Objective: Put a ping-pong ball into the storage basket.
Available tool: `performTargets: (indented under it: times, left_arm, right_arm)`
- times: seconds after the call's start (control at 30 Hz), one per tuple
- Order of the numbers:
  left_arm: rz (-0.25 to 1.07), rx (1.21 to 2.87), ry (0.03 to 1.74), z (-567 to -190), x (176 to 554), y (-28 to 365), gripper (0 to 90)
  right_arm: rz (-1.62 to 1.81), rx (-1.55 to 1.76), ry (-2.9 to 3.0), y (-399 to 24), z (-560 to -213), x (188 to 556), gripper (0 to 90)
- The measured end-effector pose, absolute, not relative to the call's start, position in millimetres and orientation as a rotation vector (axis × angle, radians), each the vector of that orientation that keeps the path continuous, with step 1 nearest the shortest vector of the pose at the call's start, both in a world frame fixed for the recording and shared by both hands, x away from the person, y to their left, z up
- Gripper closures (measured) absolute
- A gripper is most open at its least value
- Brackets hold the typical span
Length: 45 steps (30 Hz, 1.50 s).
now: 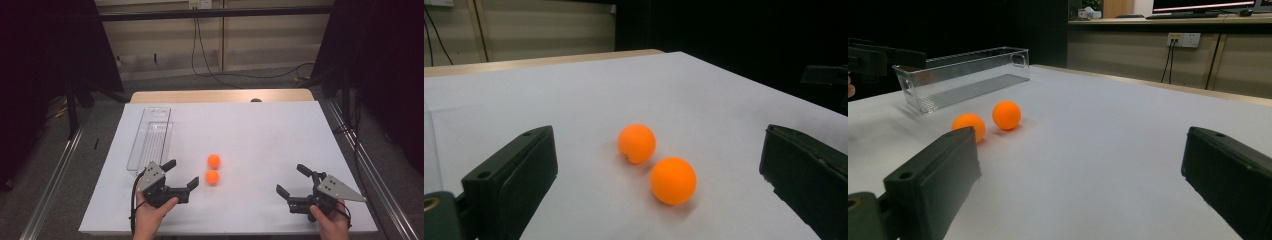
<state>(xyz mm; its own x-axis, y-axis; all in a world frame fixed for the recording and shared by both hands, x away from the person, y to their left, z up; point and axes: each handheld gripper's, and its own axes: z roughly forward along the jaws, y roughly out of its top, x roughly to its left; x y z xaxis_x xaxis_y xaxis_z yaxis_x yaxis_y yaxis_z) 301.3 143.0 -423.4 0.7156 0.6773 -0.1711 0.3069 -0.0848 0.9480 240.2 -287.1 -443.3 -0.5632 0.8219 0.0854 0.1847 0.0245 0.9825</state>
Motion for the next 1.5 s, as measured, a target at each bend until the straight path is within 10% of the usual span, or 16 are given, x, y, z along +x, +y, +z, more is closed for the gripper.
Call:
performTargets:
  times: [1.5]
  left_arm:
    - [0.342, 1.841, 0.808, -431.8, 314.0, 109.6, 2.6]
  right_arm:
    - [1.581, 1.02, 1.786, -287.0, -443.0, 240.1, 1.8]
